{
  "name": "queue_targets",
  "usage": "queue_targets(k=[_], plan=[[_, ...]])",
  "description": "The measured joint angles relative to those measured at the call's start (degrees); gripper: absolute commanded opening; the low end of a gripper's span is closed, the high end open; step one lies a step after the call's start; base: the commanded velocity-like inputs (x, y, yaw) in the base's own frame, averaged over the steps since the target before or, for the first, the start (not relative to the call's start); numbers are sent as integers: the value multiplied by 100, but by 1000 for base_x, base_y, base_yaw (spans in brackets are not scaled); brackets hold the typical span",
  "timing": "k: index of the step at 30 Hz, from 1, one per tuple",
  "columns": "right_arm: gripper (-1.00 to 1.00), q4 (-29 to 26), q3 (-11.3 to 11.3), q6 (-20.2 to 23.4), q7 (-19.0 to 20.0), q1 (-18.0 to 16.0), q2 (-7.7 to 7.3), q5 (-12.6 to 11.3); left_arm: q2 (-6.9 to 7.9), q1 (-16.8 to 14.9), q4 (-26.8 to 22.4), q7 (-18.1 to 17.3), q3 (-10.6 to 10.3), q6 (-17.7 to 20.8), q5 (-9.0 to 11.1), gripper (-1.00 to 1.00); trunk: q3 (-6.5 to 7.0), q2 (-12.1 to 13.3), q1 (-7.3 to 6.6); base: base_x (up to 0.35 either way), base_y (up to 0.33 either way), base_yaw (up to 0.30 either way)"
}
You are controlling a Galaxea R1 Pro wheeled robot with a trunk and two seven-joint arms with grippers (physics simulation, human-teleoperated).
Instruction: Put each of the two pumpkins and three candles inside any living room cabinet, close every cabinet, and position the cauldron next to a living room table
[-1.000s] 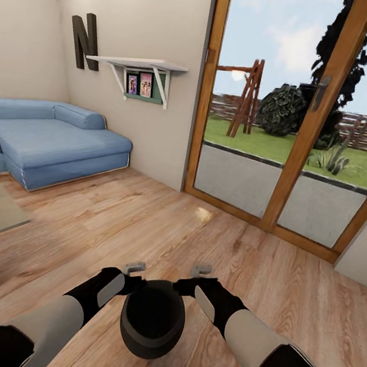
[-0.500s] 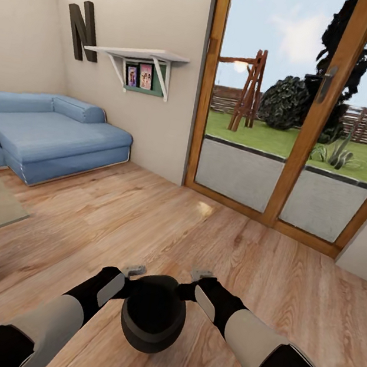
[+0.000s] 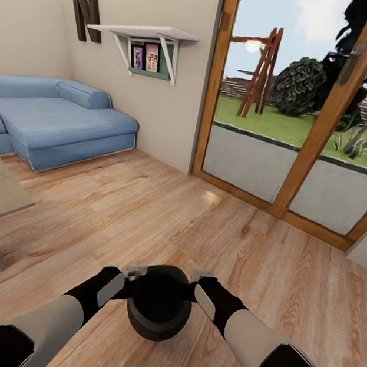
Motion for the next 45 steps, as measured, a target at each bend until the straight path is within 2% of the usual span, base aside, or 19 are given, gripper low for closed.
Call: queue_targets(k=[2, 8, 32, 45], plan=[[100, 0, 5, -5, 7, 0, 0, -122, 0, 0, 0, 0, 0, -3, -2, 100, -60, -3, 5, 0, 0, 133], [100, 0, 7, -14, 9, 0, 0, -166, 0, -1, -4, 0, -4, -27, -3, 100, -217, -10, 18, 0, 0, 113], [100, -1, 6, -56, -10, 0, 0, -175, -18, -1, -7, 1, -9, -56, -1, 100, -205, -10, 17, 1, 0, -56], [100, -1, 14, -60, -10, 0, 0, -171, -18, -1, -3, 0, -9, -66, -8, 100, -205, -10, 17, 149, 0, 0]])
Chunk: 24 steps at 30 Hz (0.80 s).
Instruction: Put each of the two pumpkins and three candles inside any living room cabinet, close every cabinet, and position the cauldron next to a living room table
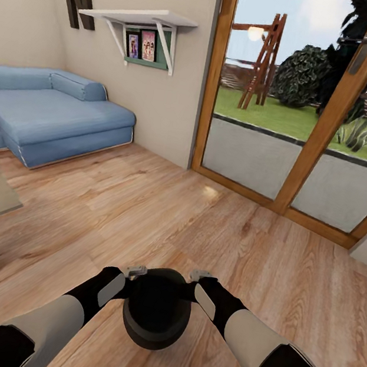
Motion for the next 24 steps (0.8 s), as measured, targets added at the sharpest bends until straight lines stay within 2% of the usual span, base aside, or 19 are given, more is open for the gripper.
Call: queue_targets(k=[7, 24], plan=[[100, 5, 2, 0, -8, 0, 0, 5, 0, 0, 3, -1, 0, -6, 5, 100, 0, 0, 0, 1, 0, 0], [100, 9, 2, 0, -9, 0, 0, 4, 0, 0, 5, -1, 0, -1, 3, 100, -376, -22, 44, 0, 0, 0]])
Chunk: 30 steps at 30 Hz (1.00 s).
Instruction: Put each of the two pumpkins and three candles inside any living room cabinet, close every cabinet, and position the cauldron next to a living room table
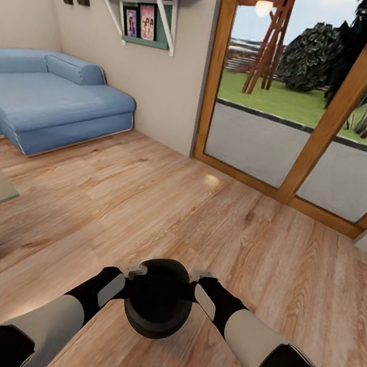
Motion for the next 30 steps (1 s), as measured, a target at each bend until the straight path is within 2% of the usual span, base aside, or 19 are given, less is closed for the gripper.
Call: queue_targets(k=[23, 30], plan=[[100, 0, 9, 0, 0, 0, 0, 9, 0, 0, 0, 0, 0, -8, -2, 100, -510, -31, 59, 0, 0, 0], [100, 0, 9, 0, -6, 0, 0, 11, 0, 0, 0, 0, 0, -8, -3, 100, -511, -31, 59, 0, 0, 0]])
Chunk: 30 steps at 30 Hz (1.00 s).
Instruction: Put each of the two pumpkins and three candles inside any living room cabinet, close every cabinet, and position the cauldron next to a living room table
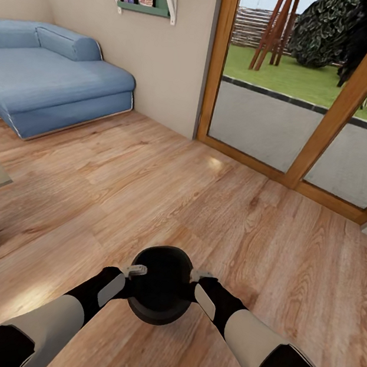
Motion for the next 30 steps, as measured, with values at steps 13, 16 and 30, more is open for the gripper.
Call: queue_targets(k=[13, 16, 30], plan=[[-100, 1, -12, 3, 3, 0, 0, 34, 0, 0, 0, 0, 0, -5, 0, 100, 0, 0, 0, 0, 0, 0], [-100, 0, -15, 1, 5, -1, 1, 5, 0, 0, -1, 0, 0, -1, 0, 100, 0, 0, 0, 0, 0, 0], [-100, -2, -11, 0, 1, -1, 1, 12, -9, 0, -8, 0, 0, 0, 0, 100, 0, 0, 0, 0, 0, 0]])
